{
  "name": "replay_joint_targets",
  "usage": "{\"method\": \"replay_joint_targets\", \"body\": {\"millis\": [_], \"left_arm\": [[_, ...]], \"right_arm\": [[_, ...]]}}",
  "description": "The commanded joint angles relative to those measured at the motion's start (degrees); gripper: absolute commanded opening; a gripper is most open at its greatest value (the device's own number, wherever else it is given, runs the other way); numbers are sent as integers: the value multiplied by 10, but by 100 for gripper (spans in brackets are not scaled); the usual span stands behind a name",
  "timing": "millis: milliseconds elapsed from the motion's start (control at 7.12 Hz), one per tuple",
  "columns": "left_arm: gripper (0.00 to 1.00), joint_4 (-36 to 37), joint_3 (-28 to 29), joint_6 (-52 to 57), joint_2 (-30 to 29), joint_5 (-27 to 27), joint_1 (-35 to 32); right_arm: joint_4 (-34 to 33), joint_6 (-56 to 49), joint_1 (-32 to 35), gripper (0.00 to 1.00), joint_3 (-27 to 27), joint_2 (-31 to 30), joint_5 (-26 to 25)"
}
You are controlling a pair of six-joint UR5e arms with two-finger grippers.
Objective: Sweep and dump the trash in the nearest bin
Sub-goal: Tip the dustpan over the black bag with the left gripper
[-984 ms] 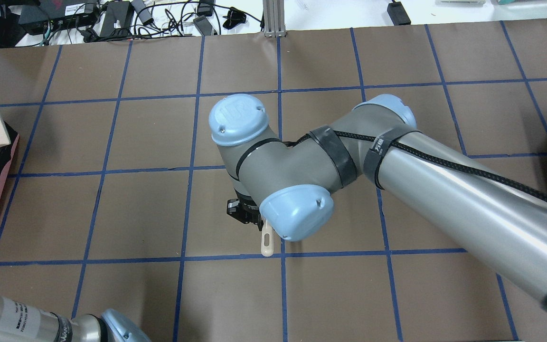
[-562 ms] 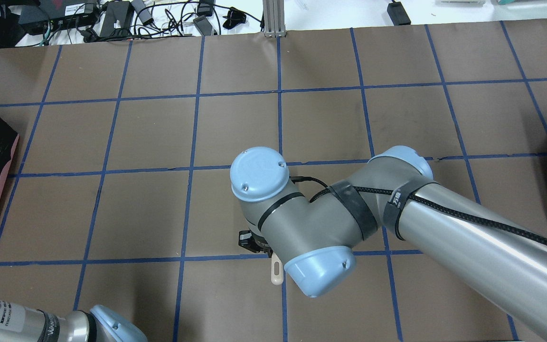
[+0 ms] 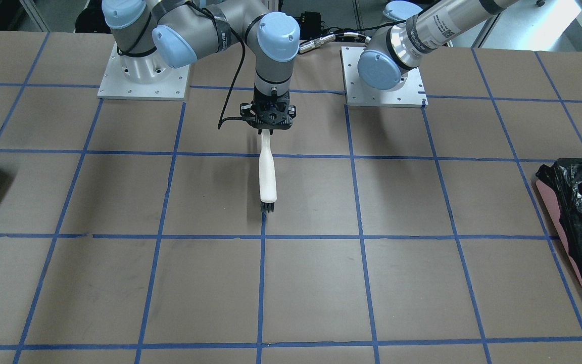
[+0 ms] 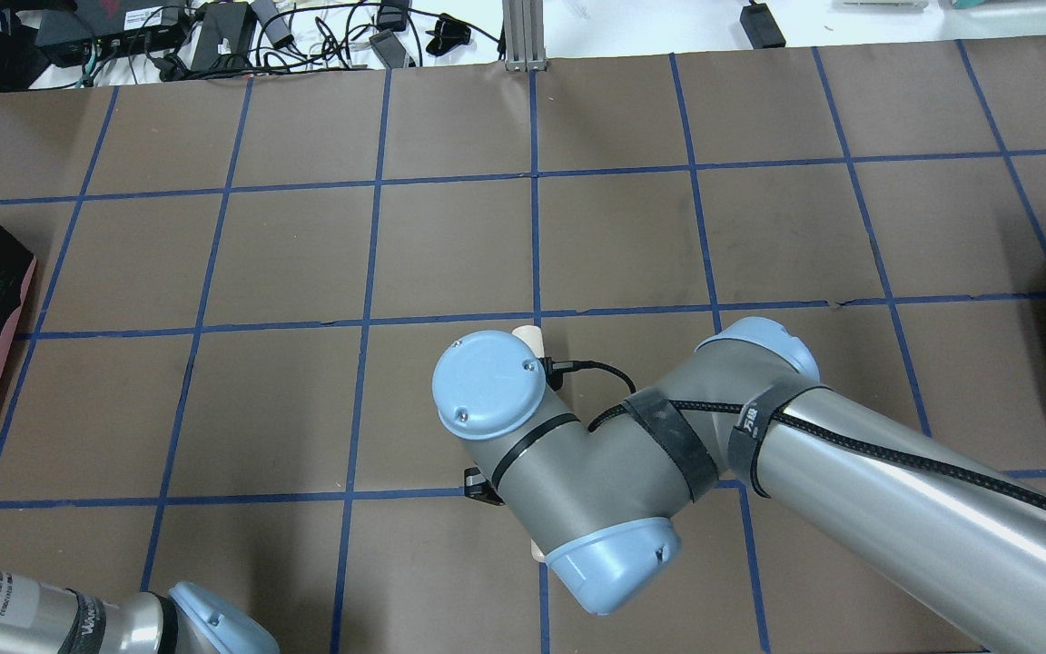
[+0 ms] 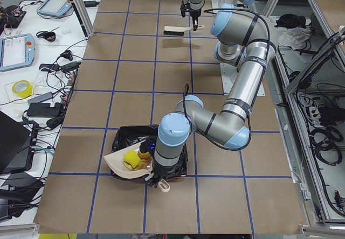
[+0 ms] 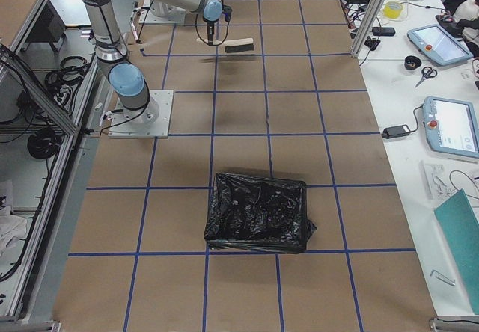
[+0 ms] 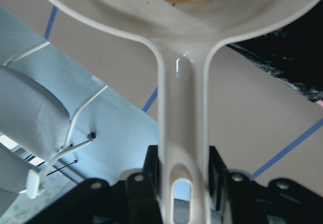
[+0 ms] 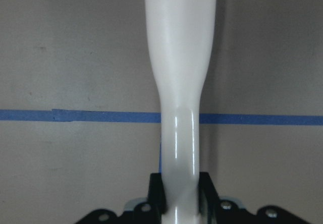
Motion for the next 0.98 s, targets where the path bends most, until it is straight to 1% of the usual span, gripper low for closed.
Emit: {"method": "replay_joint_targets", "body": {"millis": [0, 141, 281, 422, 703, 843], "left_arm": [[0, 116, -47, 96, 12, 65, -36], [0, 120, -65, 118, 24, 68, -38], [0, 118, -66, 147, 28, 69, -38], [0, 118, -66, 150, 35, 70, -38], [0, 111, -63, 154, 52, 68, -41], [0, 109, -63, 153, 66, 69, -57]], "right_arm": [[5, -11, 1, 0, 0, 6, 1], [5, -12, -2, 0, 0, 9, 2], [14, -29, -9, 0, 0, 11, 2], [34, -42, -10, 0, -1, 11, 2], [30, -39, -10, 0, -6, 27, 5], [27, -37, -10, 0, -8, 33, 12]]}}
